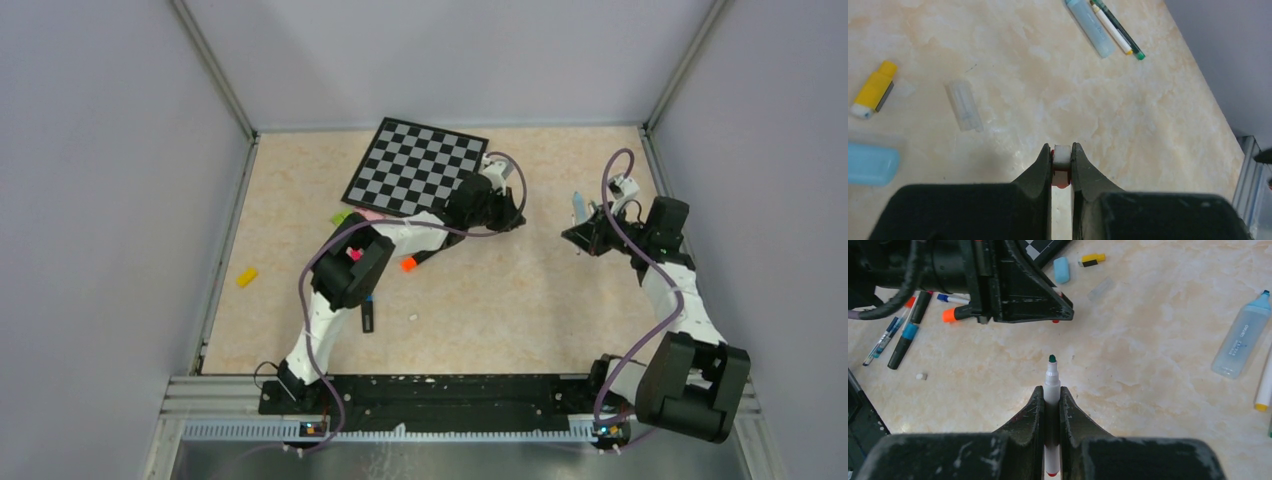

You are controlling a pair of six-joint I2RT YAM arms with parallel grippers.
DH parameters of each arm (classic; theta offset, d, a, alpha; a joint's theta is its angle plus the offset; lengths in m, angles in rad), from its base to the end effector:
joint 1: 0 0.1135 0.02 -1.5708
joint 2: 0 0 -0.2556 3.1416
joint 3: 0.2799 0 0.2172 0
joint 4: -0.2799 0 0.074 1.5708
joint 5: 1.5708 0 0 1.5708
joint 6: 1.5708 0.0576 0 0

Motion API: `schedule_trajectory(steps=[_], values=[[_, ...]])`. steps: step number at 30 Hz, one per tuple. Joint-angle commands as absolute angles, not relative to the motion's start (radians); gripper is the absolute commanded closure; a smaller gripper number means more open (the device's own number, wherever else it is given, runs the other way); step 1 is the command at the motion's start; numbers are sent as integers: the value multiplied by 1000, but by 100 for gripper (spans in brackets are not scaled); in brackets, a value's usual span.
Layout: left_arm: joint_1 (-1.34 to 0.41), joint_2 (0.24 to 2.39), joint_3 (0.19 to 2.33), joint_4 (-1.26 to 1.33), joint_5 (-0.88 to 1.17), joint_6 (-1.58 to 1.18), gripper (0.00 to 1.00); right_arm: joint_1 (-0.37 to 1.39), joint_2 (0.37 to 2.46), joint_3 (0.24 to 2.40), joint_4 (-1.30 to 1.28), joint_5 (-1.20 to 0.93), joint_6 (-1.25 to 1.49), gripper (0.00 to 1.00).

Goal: Open the pen caps
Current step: Place the pen cap at the center of the board.

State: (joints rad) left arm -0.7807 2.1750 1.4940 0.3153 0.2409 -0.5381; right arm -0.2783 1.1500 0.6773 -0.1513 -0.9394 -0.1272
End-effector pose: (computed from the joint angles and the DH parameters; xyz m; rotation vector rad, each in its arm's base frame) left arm 0.3360 -0.3522 0.1926 0.4245 2.0483 -1.0780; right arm 0.2209 -0.0147 0.2421 -0.3560 1.9693 0.7632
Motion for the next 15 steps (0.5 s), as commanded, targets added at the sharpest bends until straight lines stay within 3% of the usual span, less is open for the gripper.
schedule_trajectory(steps=[1, 8, 15], values=[[-790, 2288, 1650, 262, 206, -523, 90, -298, 1158, 730, -139, -931, -118, 100], [-795, 2412, 1829, 179, 149, -500, 81, -314, 1164, 735, -137, -946, -108, 100], [-796, 2471, 1931, 103, 115, -465, 62, -322, 1167, 735, -134, -956, -103, 100]])
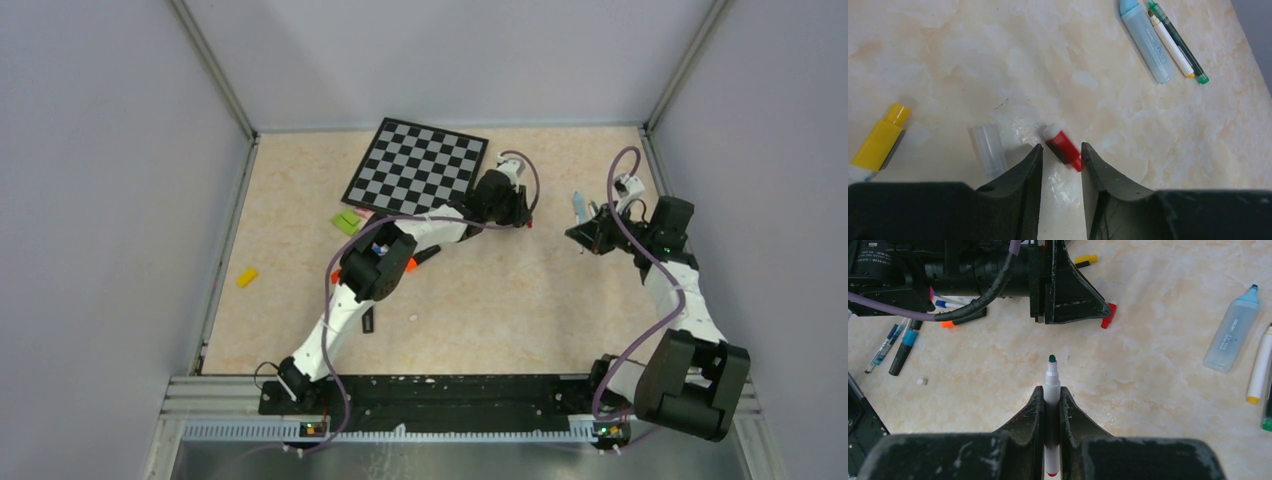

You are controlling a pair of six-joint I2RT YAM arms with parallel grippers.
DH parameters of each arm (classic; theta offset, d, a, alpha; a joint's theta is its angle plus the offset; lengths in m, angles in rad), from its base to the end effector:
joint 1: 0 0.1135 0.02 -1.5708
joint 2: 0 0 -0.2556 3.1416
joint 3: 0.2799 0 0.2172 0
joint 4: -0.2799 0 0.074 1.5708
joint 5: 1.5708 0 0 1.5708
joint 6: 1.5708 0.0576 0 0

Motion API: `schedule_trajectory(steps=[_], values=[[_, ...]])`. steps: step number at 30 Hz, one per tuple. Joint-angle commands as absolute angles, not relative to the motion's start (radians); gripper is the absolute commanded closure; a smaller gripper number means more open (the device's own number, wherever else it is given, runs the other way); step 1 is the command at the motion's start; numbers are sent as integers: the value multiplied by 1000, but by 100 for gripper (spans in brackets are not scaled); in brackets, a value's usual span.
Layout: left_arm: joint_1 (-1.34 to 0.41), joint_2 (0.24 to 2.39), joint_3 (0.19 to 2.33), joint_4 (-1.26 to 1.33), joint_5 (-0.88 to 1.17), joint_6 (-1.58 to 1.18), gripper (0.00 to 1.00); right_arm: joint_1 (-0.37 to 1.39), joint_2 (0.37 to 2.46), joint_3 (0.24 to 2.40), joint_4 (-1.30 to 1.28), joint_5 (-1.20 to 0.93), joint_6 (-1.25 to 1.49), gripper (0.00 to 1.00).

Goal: Open the pen caps
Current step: Place the pen cap at the center of the board, then place the pen at the center of the board.

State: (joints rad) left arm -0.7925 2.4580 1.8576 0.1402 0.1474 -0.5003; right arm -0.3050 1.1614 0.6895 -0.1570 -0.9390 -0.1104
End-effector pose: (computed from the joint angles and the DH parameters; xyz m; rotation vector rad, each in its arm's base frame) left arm 0.3743 -0.3917 0.1483 0.4127 2.1245 -0.9353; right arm 0.2227 -0.0214 0.2430 -0.3102 1.9792 0.7593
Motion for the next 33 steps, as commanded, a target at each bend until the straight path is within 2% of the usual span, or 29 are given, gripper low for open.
schedule_trajectory(steps=[1, 7, 10, 15, 19, 24, 28, 33], values=[[-797, 2468, 1941, 98, 111, -458, 60, -323, 1169, 735, -135, -958, -103, 100], [-797, 2404, 1943, 83, 88, -413, 57, -335, 1177, 735, -143, -957, -119, 100], [-797, 2307, 1876, 131, 94, -384, 55, -349, 1185, 738, -156, -936, -141, 100], [-798, 2049, 1622, 272, 98, -319, 48, -400, 1200, 746, -180, -897, -180, 100], [-799, 1789, 1330, 368, 75, -258, 44, -443, 1216, 752, -192, -827, -231, 100], [-793, 1470, 1030, 298, 34, -226, 21, -462, 1323, 853, -251, -684, -338, 100], [-772, 1233, 786, 242, -45, -264, 2, -467, 1511, 998, -310, -602, -418, 96], [-739, 973, 576, 222, -46, -344, 1, -466, 1753, 1212, -422, -581, -468, 91]])
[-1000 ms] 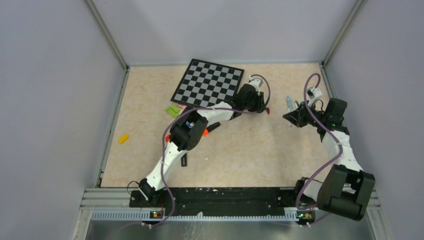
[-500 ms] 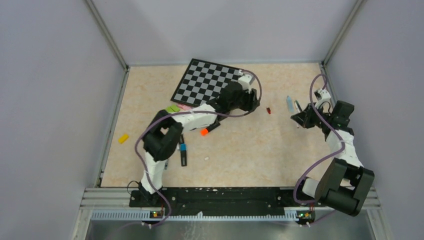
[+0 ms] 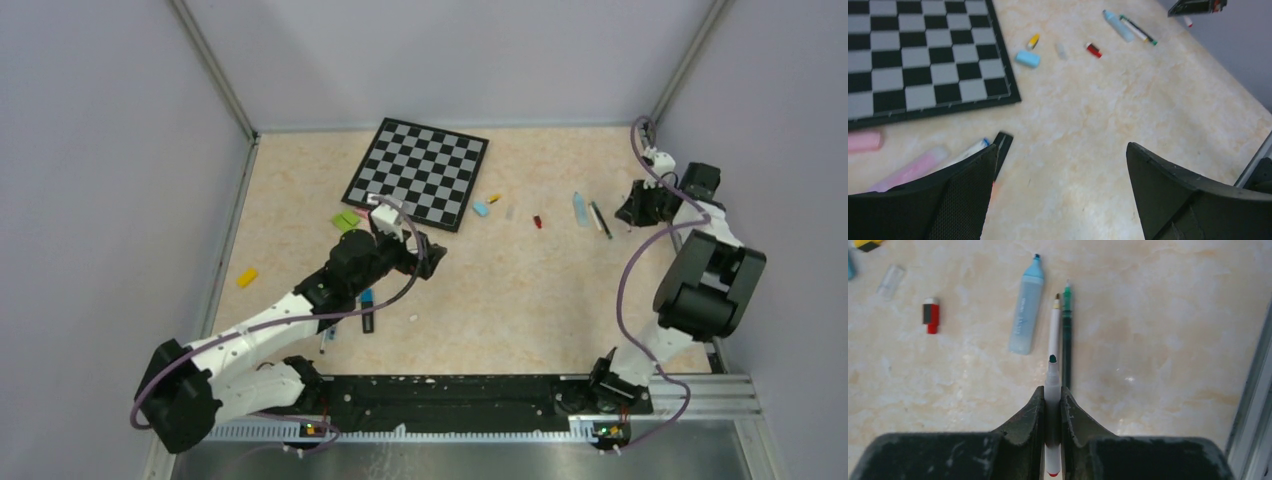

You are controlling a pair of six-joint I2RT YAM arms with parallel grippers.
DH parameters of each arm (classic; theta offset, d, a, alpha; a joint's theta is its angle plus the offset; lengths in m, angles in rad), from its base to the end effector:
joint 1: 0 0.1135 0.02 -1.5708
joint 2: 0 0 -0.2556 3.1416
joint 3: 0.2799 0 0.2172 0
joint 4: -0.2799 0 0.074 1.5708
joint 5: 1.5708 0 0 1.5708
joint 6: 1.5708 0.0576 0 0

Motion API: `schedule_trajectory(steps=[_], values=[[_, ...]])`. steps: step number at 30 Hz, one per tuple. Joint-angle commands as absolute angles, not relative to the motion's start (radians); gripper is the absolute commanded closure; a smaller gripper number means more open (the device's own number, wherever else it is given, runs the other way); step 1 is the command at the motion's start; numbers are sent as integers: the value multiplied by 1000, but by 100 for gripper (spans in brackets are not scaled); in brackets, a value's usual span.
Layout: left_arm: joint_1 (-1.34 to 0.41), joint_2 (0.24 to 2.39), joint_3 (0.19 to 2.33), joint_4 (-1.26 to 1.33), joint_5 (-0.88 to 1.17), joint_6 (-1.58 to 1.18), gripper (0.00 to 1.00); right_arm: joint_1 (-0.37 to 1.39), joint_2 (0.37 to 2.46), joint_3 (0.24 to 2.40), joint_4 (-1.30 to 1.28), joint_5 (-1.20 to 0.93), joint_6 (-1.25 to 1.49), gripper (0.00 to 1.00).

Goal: Open the pen caps
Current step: Place the pen at the center of the board.

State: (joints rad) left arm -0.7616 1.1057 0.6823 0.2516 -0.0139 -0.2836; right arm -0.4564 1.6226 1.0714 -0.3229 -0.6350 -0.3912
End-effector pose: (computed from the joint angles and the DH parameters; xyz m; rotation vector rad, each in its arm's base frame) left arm 0.1815 -0.1719 0.2884 0.4166 1.7543 -0.7464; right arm 0.3021 -0.1102 0.2182 -0.1943 2.2496 0.3368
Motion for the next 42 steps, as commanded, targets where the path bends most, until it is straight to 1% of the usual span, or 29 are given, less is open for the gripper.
schedule_trajectory(steps=[1, 4, 8, 17, 22, 26, 30, 35, 39, 42], values=[[-737, 928, 546, 213, -40, -354, 1, -466, 1791, 1245, -432, -577, -465, 90], [-733, 823, 477, 197, -35, -389, 1, -459, 1882, 1329, -466, -550, -458, 88], [-733, 744, 414, 175, -33, -431, 1, -447, 1955, 1403, -507, -523, -468, 86], [-733, 688, 399, 96, -33, -468, 1, -440, 2061, 1489, -539, -544, -458, 81], [-733, 676, 403, 88, -29, -492, 1, -439, 2059, 1482, -520, -556, -452, 80], [-733, 666, 409, 96, -11, -509, 1, -439, 2005, 1448, -494, -577, -445, 78], [-733, 659, 413, 96, 11, -533, 1, -440, 1905, 1377, -456, -604, -435, 77], [-732, 663, 416, 71, 43, -585, 1, -439, 1715, 1208, -396, -691, -407, 77], [-732, 688, 447, 8, 40, -622, 1, -440, 1573, 1146, -481, -791, -437, 76], [-732, 738, 501, -145, -16, -652, 1, -417, 1480, 1138, -611, -826, -500, 70]])
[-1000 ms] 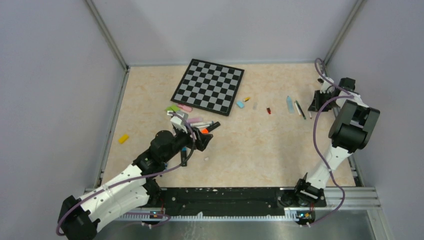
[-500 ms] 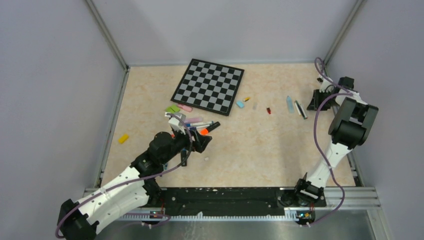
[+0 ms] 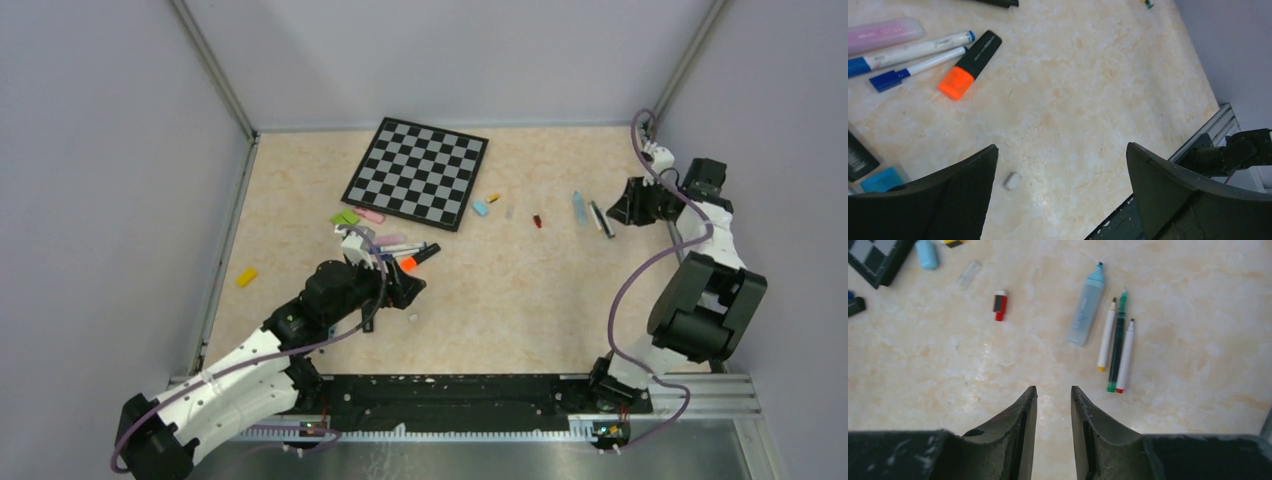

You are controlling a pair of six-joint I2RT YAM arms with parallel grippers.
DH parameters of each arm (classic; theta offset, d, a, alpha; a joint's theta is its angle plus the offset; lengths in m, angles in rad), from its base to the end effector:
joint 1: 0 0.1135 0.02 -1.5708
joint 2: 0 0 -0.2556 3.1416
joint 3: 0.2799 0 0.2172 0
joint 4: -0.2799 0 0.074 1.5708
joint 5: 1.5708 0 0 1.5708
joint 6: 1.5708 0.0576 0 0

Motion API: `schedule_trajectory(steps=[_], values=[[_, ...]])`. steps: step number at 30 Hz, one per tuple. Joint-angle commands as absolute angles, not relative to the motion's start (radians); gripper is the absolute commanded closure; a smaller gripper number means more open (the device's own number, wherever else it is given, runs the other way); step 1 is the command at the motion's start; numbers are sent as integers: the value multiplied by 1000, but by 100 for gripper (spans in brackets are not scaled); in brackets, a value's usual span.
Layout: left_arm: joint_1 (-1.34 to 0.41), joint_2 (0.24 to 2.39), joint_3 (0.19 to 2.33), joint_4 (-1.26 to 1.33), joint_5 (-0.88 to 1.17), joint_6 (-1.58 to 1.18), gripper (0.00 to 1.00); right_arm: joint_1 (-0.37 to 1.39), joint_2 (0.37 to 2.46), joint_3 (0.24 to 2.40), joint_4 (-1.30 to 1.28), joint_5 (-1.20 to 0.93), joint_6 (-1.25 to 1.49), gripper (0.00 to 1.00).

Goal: Open the pen caps
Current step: Place the pen at the center of the board, then pick up the pen from the center of the board.

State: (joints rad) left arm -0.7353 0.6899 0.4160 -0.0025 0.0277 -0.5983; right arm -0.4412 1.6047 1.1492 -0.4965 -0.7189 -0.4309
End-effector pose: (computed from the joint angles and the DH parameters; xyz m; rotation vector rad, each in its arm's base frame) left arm 0.1225 -0.1130 0.2416 0.1544 1.9515 -0.9363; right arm 0.2970 -0.0983 0.2354 -0.2593 2.2571 0.4638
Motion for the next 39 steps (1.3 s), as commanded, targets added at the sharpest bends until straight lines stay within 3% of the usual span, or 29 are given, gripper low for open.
schedule_trajectory(steps=[1, 10, 16, 23, 31, 39], values=[[-732, 755, 514, -174, -25, -654, 1, -410, 1446, 1128, -641, -855, -515, 68], [-732, 999, 680, -404, -82, -568, 1, -388, 1206, 865, -579, -1114, -484, 51], [-736, 1258, 827, -384, -50, -294, 2, -385, 1175, 838, -565, -1143, -486, 50], [-728, 1562, 1032, -402, -42, 11, 16, -386, 1147, 831, -562, -1142, -486, 50], [-690, 1801, 1229, -530, -87, 122, 36, -384, 1138, 831, -560, -1148, -483, 50], [-671, 1864, 1303, -549, -73, 160, 41, -384, 1142, 828, -559, -1144, -483, 50]])
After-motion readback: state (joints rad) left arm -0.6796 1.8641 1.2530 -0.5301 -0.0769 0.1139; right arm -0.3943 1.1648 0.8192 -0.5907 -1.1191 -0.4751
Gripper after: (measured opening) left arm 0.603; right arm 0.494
